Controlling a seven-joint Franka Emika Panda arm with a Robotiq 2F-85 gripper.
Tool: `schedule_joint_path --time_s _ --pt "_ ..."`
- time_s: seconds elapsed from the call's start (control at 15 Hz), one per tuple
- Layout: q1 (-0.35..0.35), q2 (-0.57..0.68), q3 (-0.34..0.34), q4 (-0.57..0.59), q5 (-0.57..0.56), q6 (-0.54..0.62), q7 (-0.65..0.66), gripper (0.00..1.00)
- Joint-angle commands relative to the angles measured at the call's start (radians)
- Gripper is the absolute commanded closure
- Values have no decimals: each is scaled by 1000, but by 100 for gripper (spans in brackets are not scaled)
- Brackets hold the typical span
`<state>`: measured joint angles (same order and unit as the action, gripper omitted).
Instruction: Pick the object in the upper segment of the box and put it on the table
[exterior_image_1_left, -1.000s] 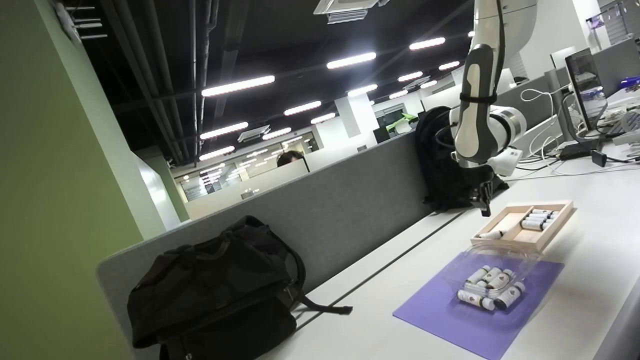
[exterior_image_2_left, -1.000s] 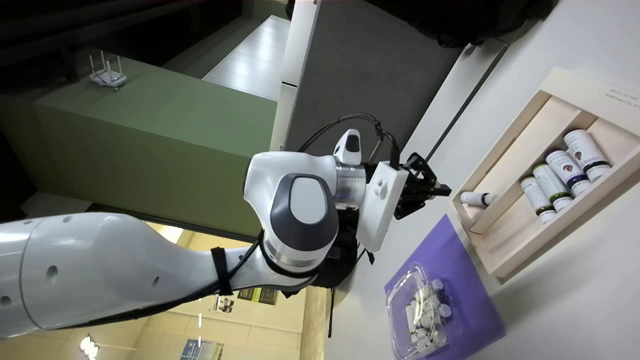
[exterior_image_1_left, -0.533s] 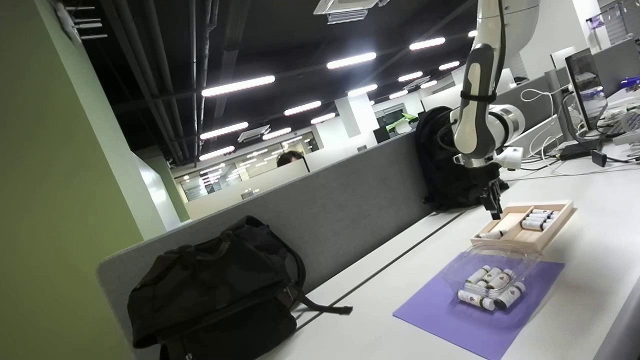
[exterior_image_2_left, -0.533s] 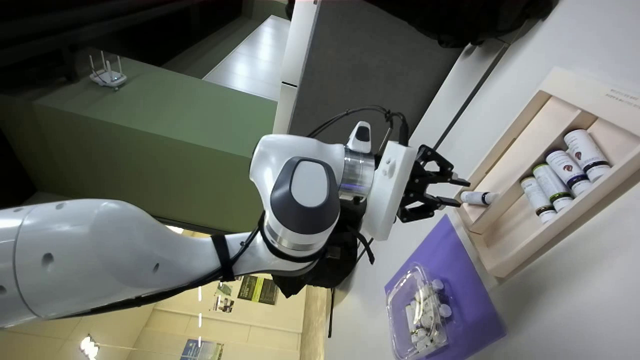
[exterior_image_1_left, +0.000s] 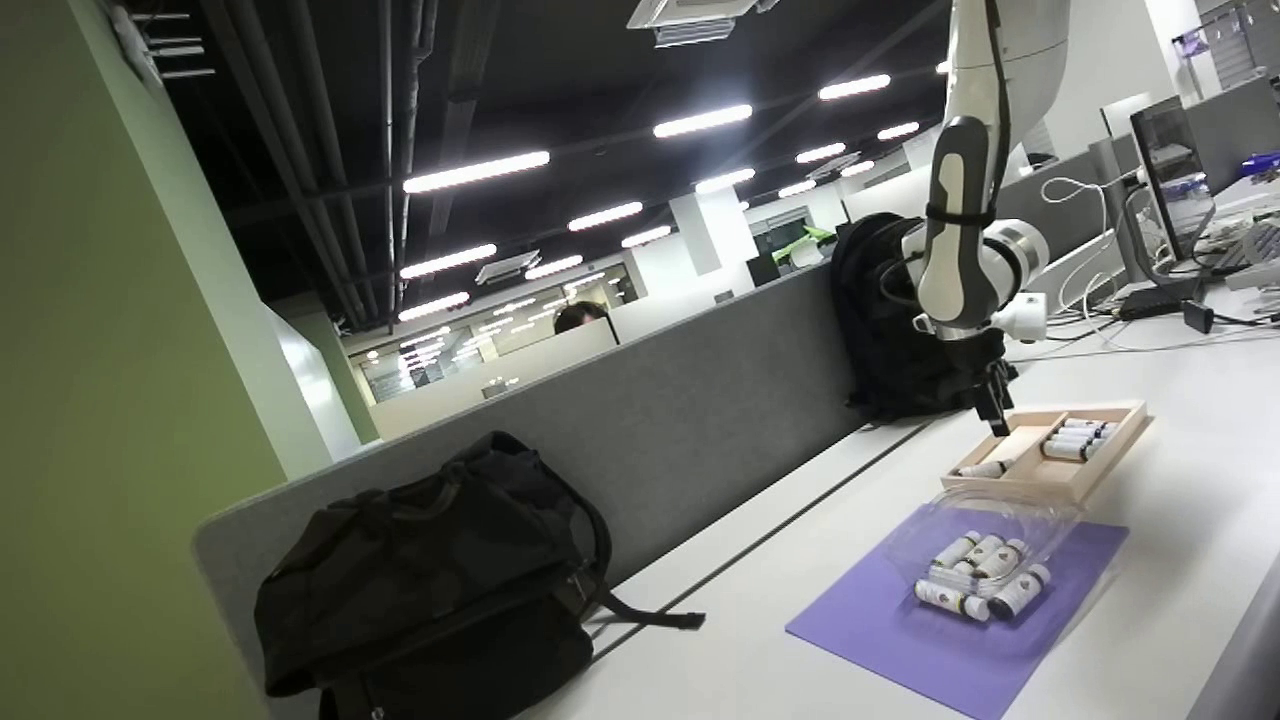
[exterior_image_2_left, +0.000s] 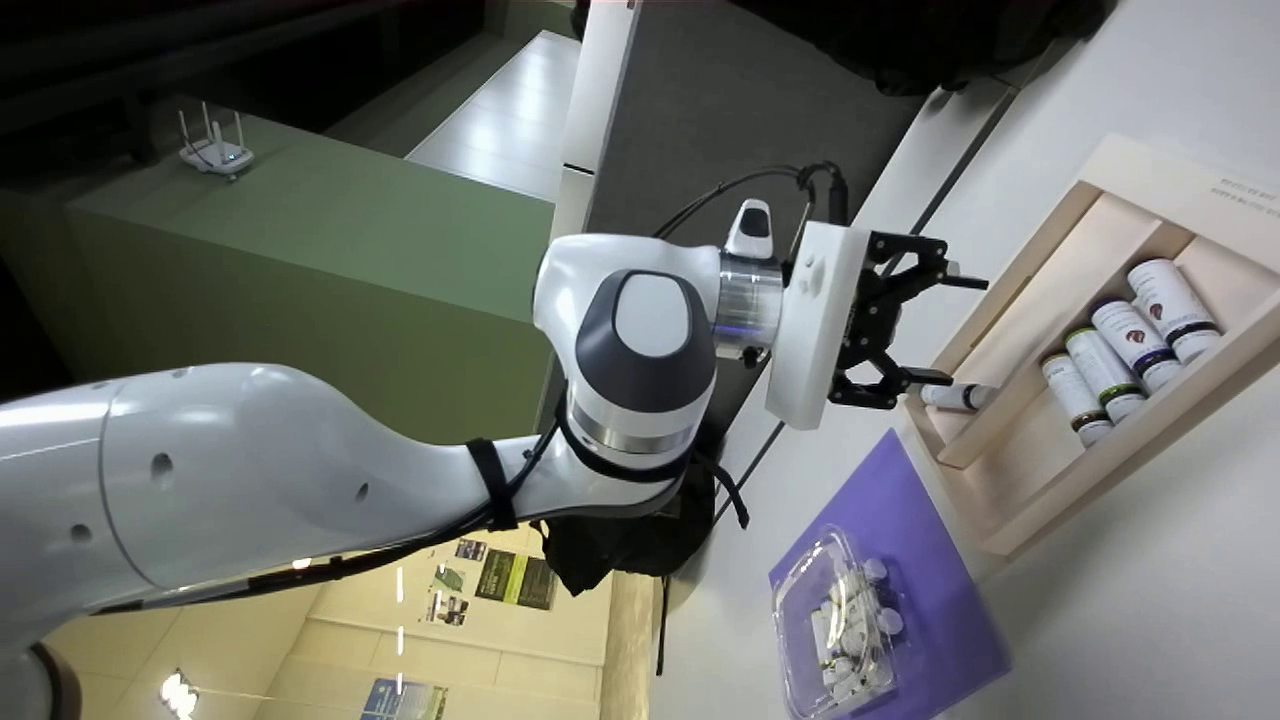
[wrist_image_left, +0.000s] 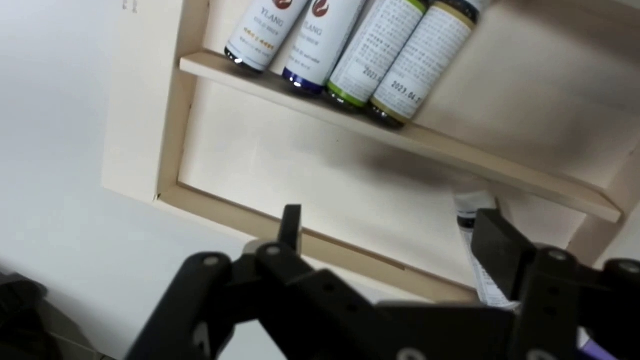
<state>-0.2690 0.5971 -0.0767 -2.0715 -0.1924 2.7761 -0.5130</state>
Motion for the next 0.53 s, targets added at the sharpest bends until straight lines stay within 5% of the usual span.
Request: schedule_joint_path --time_s 0.0,0.07,0.47 --pt "-7 -1 9 2 -14 -3 11 10" --pt "-18 7 23 11 -13 -16 -15 3" --pt "-37 67 61 22 -32 45 -128 0"
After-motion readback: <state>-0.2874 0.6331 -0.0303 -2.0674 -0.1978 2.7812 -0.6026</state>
